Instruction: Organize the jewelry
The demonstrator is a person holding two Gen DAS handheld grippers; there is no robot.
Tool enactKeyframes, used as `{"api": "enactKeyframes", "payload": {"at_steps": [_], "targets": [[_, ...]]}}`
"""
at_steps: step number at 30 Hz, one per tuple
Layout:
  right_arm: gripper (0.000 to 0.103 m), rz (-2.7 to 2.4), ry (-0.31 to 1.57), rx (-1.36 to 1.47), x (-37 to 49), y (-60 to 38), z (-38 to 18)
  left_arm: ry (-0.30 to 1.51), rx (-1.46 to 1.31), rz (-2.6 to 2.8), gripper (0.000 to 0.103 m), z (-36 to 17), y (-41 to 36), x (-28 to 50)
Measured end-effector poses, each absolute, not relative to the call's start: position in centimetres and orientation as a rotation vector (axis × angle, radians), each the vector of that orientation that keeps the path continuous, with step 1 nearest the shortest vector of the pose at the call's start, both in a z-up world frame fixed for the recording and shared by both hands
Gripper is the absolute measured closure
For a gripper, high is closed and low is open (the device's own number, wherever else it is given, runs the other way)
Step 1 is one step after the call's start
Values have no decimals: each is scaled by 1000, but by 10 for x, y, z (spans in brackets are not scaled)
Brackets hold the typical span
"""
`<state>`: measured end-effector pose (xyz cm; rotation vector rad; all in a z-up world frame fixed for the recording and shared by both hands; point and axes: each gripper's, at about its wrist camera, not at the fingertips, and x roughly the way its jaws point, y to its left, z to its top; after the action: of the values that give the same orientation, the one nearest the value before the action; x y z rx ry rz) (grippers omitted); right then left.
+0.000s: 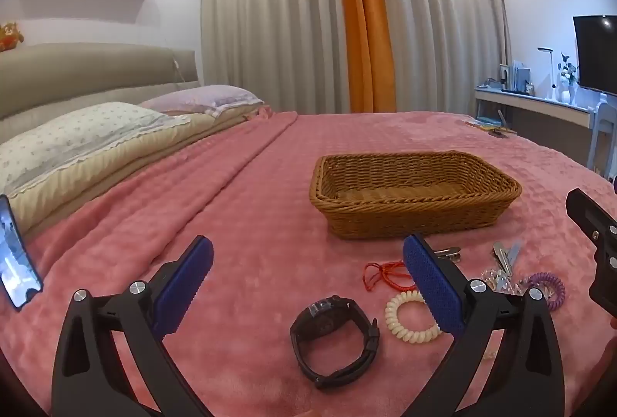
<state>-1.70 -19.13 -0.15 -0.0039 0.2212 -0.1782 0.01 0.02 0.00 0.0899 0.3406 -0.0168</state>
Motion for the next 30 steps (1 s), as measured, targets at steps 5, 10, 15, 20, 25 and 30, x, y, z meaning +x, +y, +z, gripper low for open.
{"api": "enactKeyframes", "payload": {"at_steps": [5,10,15,20,25,30], "targets": [[8,-181,216,-24,-17,-189,-2,347,72,-21,7,2,3,0],[8,-184,226,-12,-17,-192,-2,353,70,-23,7,0,3,0],[8,-181,237,18,-11,-200,-5,340,70,-32,7,0,5,-2],[8,-178,235,27,-15,-200,-1,319,73,-30,7,-2,2,-4],[8,-178,235,27,-14,-201,-1,314,65,-29,7,-1,3,-5],[8,-177,232,23,-15,-200,-1,314,65,-29,7,0,3,-4]]}}
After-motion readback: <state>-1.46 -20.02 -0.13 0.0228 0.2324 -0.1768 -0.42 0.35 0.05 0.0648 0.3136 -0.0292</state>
